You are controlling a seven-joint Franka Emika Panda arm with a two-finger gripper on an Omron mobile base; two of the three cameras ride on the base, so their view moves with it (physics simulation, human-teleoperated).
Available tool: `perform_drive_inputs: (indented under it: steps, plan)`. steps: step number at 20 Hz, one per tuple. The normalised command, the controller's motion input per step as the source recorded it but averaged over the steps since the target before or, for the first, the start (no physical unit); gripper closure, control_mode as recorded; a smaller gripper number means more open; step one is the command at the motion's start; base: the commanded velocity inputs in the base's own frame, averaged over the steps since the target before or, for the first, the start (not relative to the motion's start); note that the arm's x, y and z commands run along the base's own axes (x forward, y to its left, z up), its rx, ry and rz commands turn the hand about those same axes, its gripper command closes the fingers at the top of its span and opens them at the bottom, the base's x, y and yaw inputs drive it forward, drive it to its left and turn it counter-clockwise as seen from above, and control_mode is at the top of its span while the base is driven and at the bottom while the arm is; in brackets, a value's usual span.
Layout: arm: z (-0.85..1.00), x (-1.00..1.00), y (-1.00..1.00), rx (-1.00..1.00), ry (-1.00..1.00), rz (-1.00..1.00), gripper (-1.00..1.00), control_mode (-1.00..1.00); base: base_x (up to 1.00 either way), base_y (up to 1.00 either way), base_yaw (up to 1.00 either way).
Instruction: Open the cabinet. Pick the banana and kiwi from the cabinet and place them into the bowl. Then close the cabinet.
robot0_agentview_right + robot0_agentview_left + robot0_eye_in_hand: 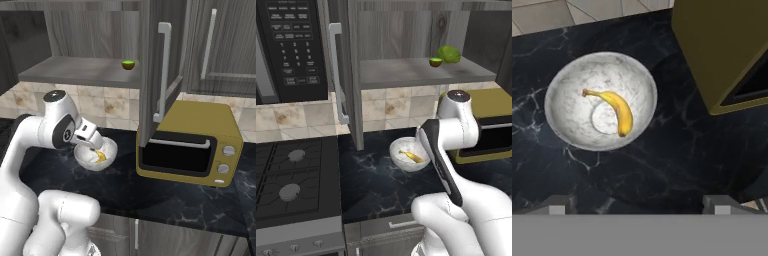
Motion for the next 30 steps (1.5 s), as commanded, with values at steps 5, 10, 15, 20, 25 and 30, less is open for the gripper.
perform_drive_inputs:
  steps: [5,10,15,20,25,30]
  plan:
    - [0.42,-0.31,0.0,0.0,0.0,0.0,-1.0,-1.0,0.0,0.0,0.0]
    - [0.45,-0.13,-0.04,0.0,0.0,0.0,-1.0,-1.0,0.0,0.0,0.0]
    - [0.48,-0.04,-0.06,0.0,0.0,0.0,-1.0,-1.0,0.0,0.0,0.0]
    - [0.39,0.0,-0.03,0.0,0.0,0.0,-1.0,-1.0,0.0,0.0,0.0]
    - [0.29,0.0,0.0,0.0,-0.03,0.0,-1.0,-1.0,0.0,0.0,0.0]
    - [0.25,0.0,0.0,0.0,-0.06,0.0,-1.0,-1.0,0.0,0.0,0.0]
